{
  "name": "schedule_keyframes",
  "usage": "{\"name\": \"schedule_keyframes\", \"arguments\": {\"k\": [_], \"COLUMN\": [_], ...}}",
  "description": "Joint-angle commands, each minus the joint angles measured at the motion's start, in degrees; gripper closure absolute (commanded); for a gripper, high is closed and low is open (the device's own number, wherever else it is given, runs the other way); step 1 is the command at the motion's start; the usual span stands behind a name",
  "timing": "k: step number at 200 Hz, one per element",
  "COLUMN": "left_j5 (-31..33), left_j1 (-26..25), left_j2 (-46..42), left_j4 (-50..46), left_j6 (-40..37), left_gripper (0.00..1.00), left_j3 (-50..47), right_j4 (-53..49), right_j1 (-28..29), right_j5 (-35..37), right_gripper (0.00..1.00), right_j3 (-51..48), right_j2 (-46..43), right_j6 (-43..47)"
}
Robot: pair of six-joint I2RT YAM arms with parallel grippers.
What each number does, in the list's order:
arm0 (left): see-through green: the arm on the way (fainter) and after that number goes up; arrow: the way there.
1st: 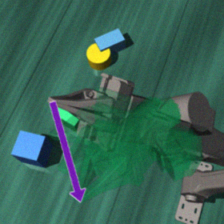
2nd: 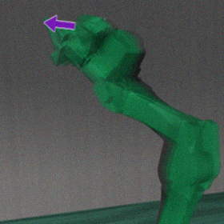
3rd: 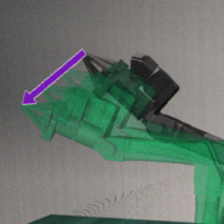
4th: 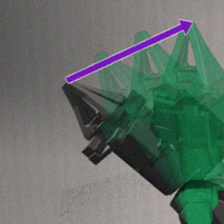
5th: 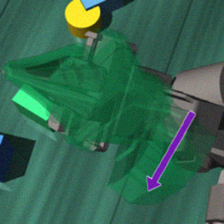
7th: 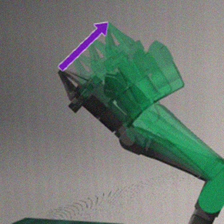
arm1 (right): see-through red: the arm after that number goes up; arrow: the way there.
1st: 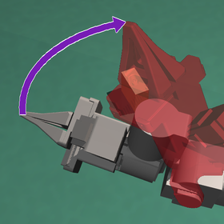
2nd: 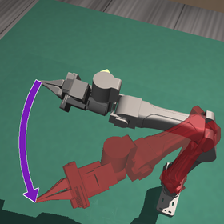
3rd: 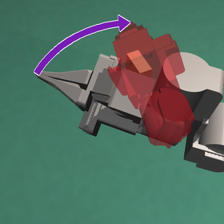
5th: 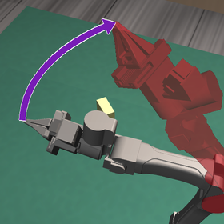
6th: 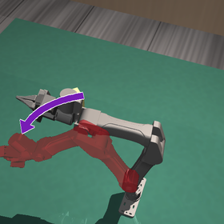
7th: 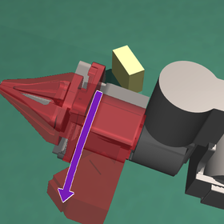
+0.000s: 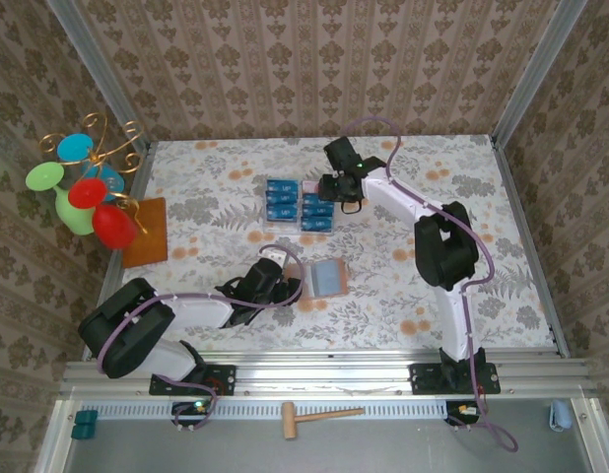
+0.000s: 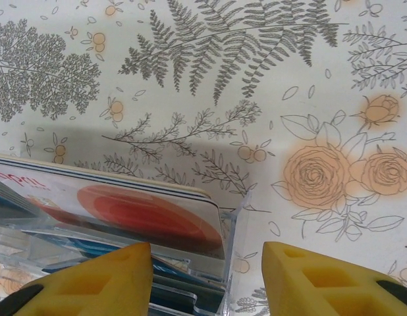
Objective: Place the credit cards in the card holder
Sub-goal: Move the storage box to the center of the table.
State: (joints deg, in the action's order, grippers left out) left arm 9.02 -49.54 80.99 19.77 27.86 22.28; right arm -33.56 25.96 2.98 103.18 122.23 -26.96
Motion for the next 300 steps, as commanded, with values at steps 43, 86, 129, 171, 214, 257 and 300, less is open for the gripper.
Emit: {"name": "schedule_keyframes", "arguments": {"k": [43,86,129,171,214,257,300], "left_j5": [-1.4,-1.4,-1.6,-1.9,-2.1,-2.1,-1.8], "left_j1": [-0.7,-0.8,-0.8,-0.9,-1.0,-1.0,-1.0], "left_j2": [1.9,1.8,2.0,2.2,2.6,2.8,2.7], "left_j4": [-1.4,-1.6,-1.6,-1.6,-1.6,-1.8,-2.2], "left_j6": [0.5,0.3,0.2,0.1,0.0,-0.2,-0.2], "left_gripper": [0.27,0.27,0.27,0.27,0.27,0.27,0.27], "left_j3": [1.6,1.9,2.0,2.0,2.1,2.4,2.7], "right_j4": [-3.6,-3.0,-2.1,-0.9,0.3,0.7,1.7], "right_j1": [-3.3,-5.1,-7.6,-10.3,-13.6,-14.5,-14.2], "right_j5": [3.5,4.3,5.3,6.8,7.2,5.3,-4.6], "right_gripper": [0.53,0.53,0.54,0.54,0.54,0.54,0.53], "right_j3": [-6.0,-9.4,-14.8,-23.4,-33.6,-40.0,-40.7], "right_j2": [-2.2,-4.6,-8.8,-15.0,-24.0,-34.6,-42.1], "right_j6": [0.8,1.1,1.2,0.9,-1.2,-3.5,-1.4]}}
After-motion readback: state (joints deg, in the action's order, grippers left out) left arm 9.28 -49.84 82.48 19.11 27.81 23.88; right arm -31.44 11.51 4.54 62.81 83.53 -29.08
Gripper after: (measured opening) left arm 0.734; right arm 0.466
